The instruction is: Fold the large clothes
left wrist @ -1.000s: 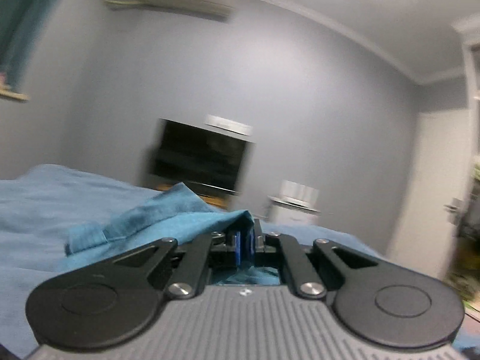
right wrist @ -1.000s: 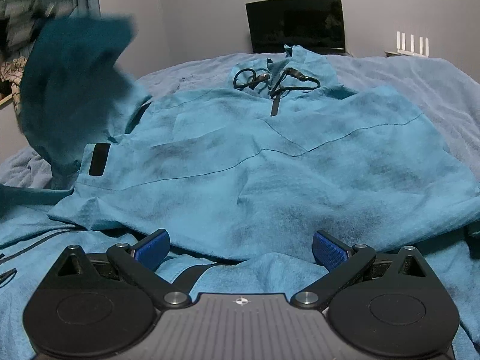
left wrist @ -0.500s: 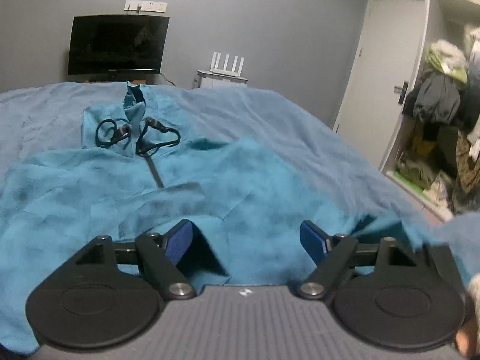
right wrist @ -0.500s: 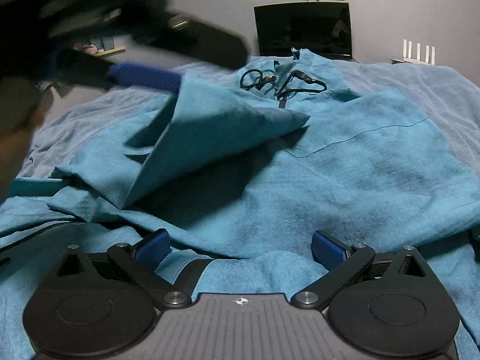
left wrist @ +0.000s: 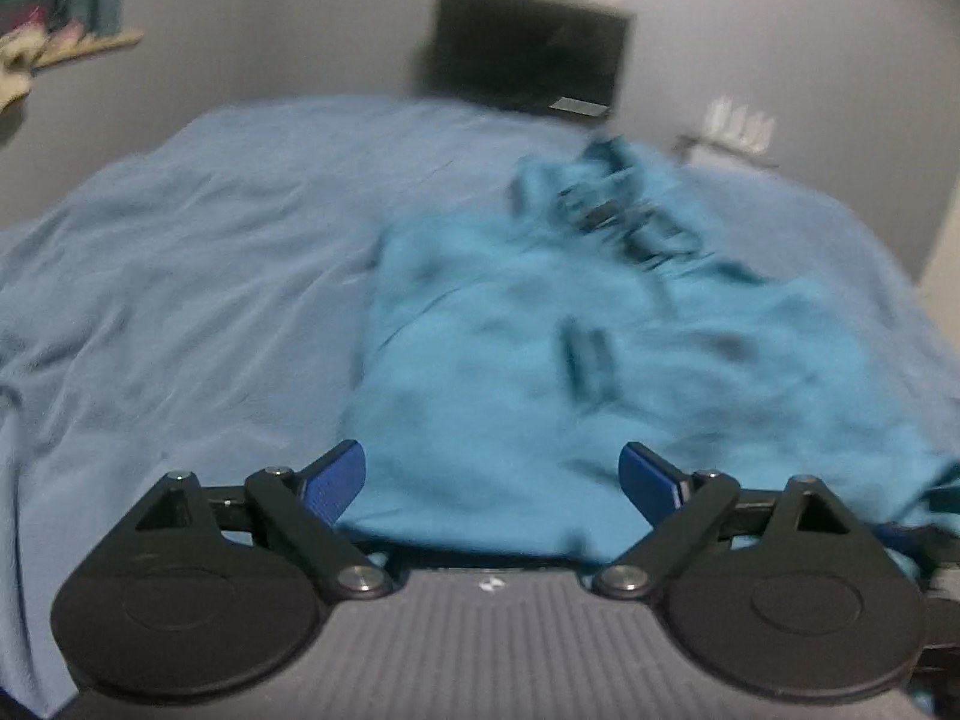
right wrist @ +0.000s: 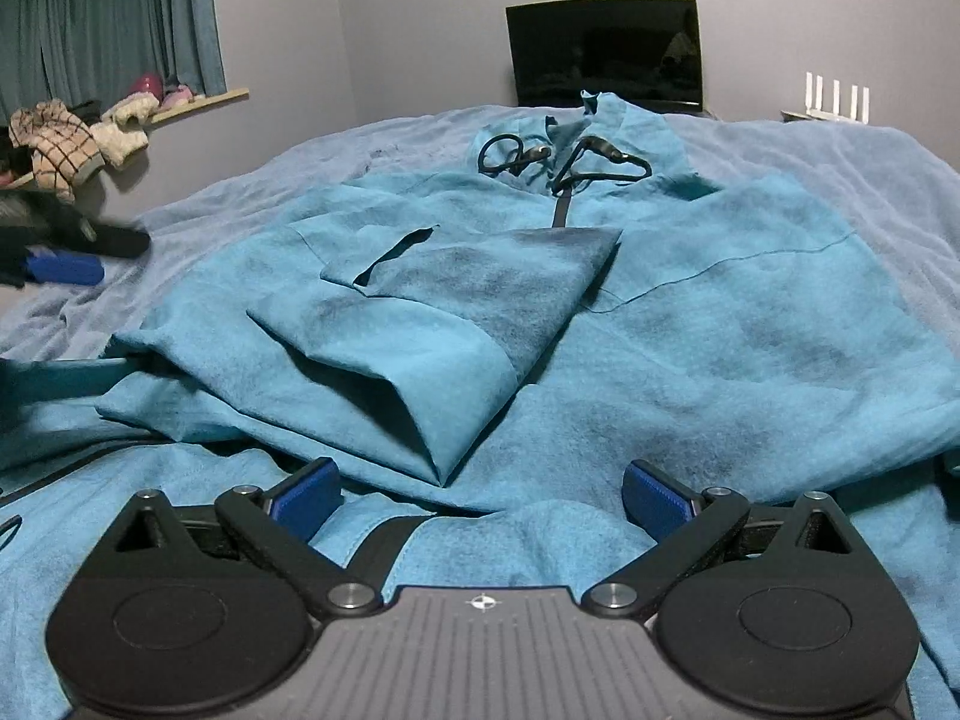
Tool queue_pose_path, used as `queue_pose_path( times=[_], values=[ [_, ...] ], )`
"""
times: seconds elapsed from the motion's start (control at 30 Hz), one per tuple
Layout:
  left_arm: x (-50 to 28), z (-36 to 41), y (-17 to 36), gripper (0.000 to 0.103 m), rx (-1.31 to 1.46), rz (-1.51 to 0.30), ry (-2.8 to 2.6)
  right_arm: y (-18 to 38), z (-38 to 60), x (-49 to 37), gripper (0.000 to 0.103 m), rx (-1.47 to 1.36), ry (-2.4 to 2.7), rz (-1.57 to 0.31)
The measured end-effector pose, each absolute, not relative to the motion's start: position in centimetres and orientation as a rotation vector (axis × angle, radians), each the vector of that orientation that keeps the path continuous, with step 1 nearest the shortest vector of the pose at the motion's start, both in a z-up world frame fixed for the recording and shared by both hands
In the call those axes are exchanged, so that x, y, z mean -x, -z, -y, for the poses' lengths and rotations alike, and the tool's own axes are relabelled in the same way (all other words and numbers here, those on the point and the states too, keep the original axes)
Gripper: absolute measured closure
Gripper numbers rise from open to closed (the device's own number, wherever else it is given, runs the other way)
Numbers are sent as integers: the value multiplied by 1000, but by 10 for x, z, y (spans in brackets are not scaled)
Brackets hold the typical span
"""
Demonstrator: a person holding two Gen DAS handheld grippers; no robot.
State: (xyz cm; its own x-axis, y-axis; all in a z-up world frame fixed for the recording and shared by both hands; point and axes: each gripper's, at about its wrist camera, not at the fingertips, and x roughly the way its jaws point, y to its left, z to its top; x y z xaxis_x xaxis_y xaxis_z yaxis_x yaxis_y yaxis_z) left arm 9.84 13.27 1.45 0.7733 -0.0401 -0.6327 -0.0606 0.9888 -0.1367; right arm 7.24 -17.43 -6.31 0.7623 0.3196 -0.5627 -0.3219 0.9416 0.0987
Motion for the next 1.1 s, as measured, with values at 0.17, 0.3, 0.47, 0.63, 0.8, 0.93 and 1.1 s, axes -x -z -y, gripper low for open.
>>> queue_pose_path(
  times=[0.17,0.3,0.47,0.63,0.8,0.93,1.1],
  values=[
    [-119,-152,16,12,165,-796,-78,42,176,-52,2,30,-332,-510],
    [-128,-157,28,12,155,-817,-76,17,151,-50,1,191,-344,-449],
    [-130,-161,32,12,156,-814,-59,12,85,-88,7,476,-357,-586],
    [-135,-163,32,12,176,-819,-51,29,36,-116,16,647,-350,-615],
    [-140,-162,36,12,176,-828,-44,48,-4,-128,28,806,-361,-567],
    [-140,-163,37,12,187,-829,-34,44,3,-135,85,708,-345,-594],
    [-142,-163,39,12,183,-832,-32,6,59,-120,92,437,-304,-499]
  ],
)
